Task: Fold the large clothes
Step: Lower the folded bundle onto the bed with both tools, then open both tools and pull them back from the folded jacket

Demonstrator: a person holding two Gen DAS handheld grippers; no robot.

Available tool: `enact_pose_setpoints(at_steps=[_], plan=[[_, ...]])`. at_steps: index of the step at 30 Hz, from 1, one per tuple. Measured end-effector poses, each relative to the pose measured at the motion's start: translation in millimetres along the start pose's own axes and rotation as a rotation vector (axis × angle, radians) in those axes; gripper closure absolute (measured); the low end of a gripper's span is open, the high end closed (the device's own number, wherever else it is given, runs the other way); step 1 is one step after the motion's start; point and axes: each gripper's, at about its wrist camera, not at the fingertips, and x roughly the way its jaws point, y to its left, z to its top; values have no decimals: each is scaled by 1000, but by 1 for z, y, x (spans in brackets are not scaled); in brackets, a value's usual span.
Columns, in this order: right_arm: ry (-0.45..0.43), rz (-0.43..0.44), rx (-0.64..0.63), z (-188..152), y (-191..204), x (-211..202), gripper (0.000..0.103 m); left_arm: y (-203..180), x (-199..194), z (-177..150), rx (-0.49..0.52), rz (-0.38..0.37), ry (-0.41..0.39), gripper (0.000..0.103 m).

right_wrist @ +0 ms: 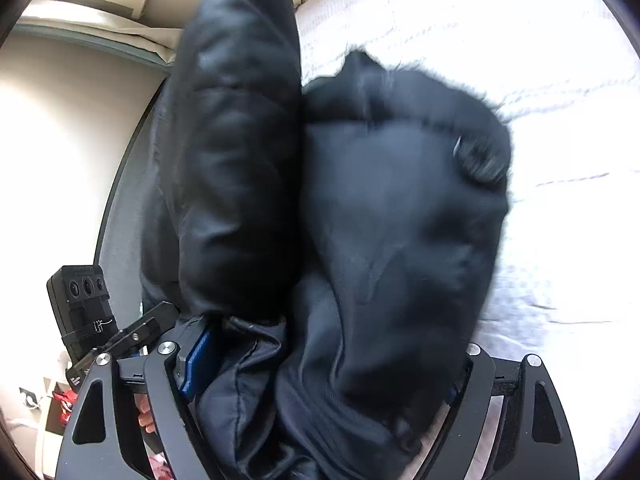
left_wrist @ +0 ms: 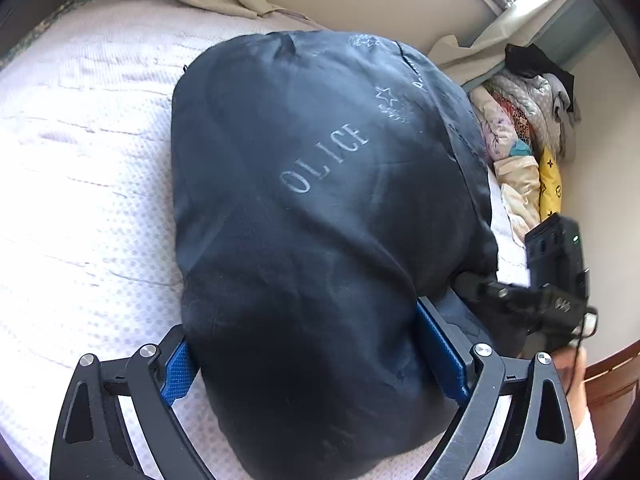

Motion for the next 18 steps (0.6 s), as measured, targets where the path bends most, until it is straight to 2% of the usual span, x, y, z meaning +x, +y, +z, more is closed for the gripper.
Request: enact_pose_setpoints(at_steps=[3,5,9,11,14,18], plan=[[-8,-33,-3,-2,3,-22,19,2,-11,-6,-4,27,-4,6],[-48,-76,-24,5,18,-35,19,-5,-19,-7,0,65,-18,7],[-233,-242,-133,-5,53,-75,20,-15,-45,-12,28,155,-79,7],[-299,-258,-227,-8,71,-91,32,-24,-58,-17,73,225,-121,7],[-276,-188,-331,-20,91,-89,42,-38,-71,-26,129,310,-157,7],[-202,-190,-447,-28,108,-76,42,-53,-83,-37,165,358,-189,7]])
